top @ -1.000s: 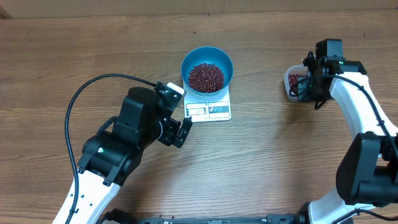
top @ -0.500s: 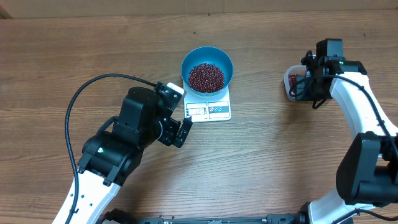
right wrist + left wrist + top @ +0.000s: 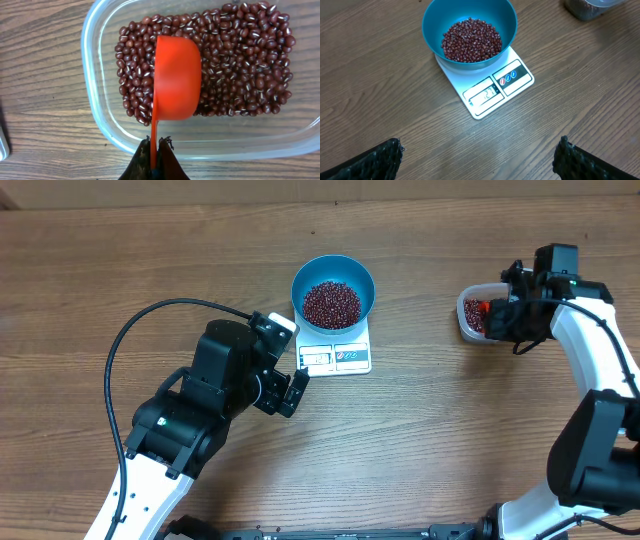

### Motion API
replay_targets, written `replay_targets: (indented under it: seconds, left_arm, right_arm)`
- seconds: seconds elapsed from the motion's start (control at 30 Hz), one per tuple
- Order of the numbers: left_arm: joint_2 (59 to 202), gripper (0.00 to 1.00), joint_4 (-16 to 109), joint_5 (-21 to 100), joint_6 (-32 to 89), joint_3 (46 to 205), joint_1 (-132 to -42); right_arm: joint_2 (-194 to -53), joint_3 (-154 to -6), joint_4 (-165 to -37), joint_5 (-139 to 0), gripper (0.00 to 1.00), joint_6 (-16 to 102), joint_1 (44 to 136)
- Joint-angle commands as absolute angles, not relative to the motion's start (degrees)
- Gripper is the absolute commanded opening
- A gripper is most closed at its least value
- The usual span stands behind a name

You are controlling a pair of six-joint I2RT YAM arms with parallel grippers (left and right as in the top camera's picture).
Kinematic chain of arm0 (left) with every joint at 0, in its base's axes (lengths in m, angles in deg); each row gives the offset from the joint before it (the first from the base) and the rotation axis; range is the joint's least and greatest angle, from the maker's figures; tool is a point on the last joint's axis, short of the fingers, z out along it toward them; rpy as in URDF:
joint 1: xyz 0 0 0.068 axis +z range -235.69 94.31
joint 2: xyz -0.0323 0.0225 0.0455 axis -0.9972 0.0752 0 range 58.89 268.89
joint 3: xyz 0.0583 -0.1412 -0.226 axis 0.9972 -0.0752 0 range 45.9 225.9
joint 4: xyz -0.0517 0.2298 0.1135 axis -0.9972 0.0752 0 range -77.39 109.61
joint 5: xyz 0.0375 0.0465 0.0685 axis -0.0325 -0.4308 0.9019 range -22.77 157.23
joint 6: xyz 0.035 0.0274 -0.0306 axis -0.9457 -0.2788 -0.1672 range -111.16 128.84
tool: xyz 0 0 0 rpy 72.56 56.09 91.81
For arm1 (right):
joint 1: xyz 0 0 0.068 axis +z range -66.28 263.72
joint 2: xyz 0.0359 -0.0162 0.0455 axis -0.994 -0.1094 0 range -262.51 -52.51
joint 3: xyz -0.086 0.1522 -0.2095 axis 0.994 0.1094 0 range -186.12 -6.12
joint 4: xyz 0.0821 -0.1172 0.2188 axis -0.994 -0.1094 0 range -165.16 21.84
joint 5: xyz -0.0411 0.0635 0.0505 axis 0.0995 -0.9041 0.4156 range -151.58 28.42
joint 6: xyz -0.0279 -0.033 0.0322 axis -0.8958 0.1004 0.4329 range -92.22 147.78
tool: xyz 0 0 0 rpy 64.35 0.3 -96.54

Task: Scoop item into bowl and weigh 150g on scale
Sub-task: 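Scoop more beans from the tub with the right gripper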

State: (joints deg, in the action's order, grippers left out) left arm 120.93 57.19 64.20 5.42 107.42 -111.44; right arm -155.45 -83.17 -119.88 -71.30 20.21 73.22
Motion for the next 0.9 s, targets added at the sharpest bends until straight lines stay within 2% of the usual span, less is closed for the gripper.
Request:
replay_targets:
  seconds: [0.0, 0.37, 0.87]
  left_arm:
    - [120.27, 1.00, 56.99, 63.57, 4.54, 107.87, -111.20]
    - [120.27, 1.00, 56.99, 63.57, 4.54, 107.87, -111.20]
    - [120.27, 0.99, 56.99, 63.57, 4.54, 107.87, -111.20]
  right_arm:
    - [-157.64, -83.33, -119.45, -74.53, 0.04, 19.75, 72.43]
    - [-159.43, -83.33, -119.45, -81.24, 0.04, 18.70, 71.38]
    - [-159.43, -83.33, -118.35, -97.83, 0.04, 18.66, 64.61]
